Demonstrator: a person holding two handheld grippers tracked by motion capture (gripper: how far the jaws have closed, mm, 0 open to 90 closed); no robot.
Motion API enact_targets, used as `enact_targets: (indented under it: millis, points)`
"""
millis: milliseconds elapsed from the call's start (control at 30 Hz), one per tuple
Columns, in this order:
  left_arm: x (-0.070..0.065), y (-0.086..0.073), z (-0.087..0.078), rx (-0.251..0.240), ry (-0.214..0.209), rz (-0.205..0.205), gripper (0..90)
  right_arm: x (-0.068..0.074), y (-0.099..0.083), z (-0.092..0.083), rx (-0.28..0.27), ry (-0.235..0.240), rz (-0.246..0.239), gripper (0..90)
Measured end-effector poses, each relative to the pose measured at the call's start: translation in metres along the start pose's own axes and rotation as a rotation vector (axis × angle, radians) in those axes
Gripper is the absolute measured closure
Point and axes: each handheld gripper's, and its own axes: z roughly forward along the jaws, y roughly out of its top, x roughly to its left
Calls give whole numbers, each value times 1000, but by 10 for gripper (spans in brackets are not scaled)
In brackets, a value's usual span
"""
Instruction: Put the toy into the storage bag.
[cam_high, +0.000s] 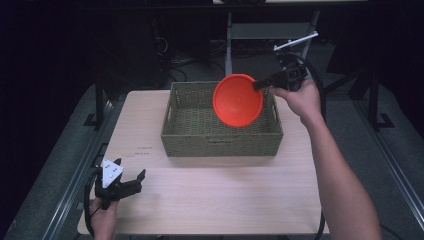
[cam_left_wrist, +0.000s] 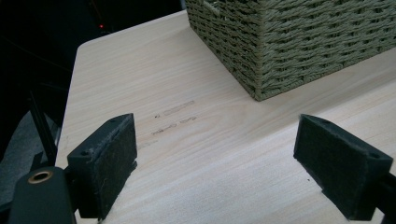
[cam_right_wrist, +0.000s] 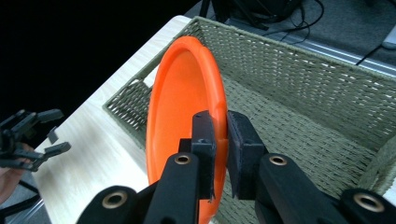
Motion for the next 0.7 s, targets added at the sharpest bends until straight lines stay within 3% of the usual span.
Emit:
enact_targets:
  millis: [333, 700]
  points:
    - [-1, 0, 0, 1, -1, -13, 128, -13, -2, 12, -23, -38, 54, 819]
    - [0, -1, -1, 6, 0, -9, 128, -25, -7, 29, -13, -64, 75, 819]
